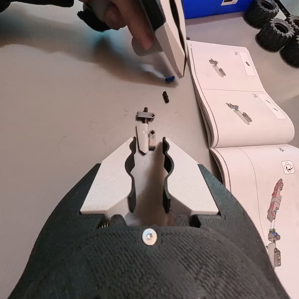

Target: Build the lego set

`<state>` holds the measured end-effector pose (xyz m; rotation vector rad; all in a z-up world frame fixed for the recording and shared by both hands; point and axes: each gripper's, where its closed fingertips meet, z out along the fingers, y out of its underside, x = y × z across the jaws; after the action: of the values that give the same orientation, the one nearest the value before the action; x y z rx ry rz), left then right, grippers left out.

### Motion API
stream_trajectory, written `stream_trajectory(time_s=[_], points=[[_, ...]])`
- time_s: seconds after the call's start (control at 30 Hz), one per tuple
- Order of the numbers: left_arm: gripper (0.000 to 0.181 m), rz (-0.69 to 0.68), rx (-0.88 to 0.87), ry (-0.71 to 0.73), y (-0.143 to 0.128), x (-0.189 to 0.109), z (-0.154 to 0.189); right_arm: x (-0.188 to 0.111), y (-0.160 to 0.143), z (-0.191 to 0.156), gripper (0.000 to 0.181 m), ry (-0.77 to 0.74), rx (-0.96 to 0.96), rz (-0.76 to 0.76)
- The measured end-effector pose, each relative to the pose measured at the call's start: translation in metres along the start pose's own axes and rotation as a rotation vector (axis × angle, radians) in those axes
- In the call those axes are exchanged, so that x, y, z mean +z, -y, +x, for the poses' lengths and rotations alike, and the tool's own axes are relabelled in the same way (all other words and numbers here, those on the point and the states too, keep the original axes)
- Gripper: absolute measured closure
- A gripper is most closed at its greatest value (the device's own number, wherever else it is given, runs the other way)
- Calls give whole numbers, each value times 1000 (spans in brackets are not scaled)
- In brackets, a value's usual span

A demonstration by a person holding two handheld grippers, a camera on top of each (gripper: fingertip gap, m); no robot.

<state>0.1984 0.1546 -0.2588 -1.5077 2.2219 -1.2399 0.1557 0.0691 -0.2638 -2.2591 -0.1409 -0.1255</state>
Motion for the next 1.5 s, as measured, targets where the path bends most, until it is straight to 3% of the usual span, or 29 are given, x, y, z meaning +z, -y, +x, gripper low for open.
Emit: stream_trajectory(time_s=[0.03,0.2,0.43,0.6,1.07,1.13,1.37,1.5], points=[[181,9,-14,-9,1,-1,0,0,0,0,150,0,2,0],[181,37,-33,-23,4,-10,-4,0,0,0,150,1,1,0],[175,-67,143,45,-4,-23,-18,0,-1,-1,151,9,3,-1],[176,-152,22,10,-6,-15,-9,0,0,-1,152,8,2,-1],[171,-327,94,174,-24,-12,-6,1,0,-1,151,22,21,-4],[181,-313,105,192,-23,-11,-8,1,0,-1,152,20,15,-3],[181,-278,217,180,-23,-12,-10,1,0,0,151,18,20,-4],[181,-218,310,80,-15,-19,9,-3,5,3,151,-22,-7,38]])
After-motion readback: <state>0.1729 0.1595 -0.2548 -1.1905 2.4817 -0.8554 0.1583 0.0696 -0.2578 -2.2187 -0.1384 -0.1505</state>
